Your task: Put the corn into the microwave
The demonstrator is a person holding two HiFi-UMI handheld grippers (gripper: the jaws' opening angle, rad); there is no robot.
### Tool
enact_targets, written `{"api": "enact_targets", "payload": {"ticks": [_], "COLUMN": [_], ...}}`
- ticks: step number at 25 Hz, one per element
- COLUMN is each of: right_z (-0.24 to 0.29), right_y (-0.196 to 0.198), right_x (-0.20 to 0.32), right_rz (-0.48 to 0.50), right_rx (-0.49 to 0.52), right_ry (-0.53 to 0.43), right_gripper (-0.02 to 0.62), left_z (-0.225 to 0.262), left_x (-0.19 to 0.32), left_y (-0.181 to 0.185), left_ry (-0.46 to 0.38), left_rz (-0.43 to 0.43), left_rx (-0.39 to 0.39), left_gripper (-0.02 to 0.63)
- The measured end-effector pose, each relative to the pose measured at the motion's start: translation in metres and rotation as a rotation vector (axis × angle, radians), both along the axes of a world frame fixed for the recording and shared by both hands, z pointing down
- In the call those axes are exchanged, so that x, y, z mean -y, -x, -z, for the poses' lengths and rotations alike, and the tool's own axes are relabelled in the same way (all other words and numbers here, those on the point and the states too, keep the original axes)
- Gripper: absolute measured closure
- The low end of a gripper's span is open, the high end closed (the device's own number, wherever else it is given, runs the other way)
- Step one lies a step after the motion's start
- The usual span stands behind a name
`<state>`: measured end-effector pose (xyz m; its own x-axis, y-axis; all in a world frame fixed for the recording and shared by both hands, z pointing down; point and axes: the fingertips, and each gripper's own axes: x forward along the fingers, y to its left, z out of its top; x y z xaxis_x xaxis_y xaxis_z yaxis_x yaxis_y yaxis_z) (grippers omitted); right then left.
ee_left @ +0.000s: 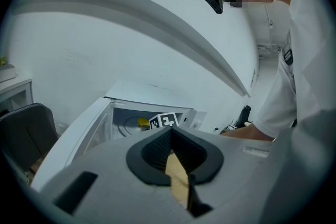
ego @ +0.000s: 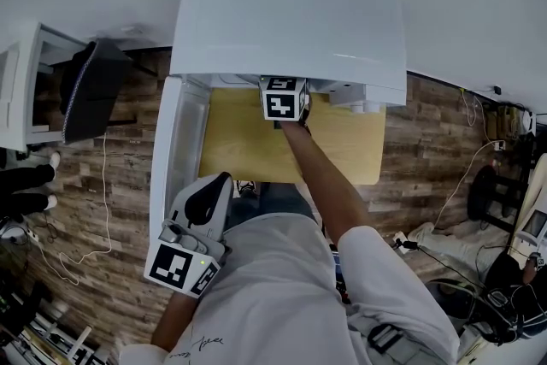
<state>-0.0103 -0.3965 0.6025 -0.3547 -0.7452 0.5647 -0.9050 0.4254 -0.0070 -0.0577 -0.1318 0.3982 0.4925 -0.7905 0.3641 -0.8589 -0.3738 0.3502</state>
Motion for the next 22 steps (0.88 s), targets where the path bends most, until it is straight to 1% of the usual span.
{"api": "enact_targets", "payload": {"ticks": [14,17,22], "right_z": [-0.011,-0.012,-0.01], "right_y": [-0.001,-0.001,-0.002], "right_x": [-0.002,-0.002,-0.002], "right_rz": [0.009,0.019,0.018], "right_rx": [-0.086,-0.086,-0.065], "right_ry": [0.018,0.026,0.037], "right_gripper": [0.334,0.331,0.308], "left_z": [-0.001,0.0,0.001], "left_x": [-0.004,-0.004,-0.005], "left_y": [0.001,-0.001,-0.002], "left_ry": [0.005,0.001,-0.003], "left_rz": [0.001,-0.001,-0.006], "left_rx": [-0.001,-0.002,-0.004], "left_gripper": [0.618,0.618,0.617]}}
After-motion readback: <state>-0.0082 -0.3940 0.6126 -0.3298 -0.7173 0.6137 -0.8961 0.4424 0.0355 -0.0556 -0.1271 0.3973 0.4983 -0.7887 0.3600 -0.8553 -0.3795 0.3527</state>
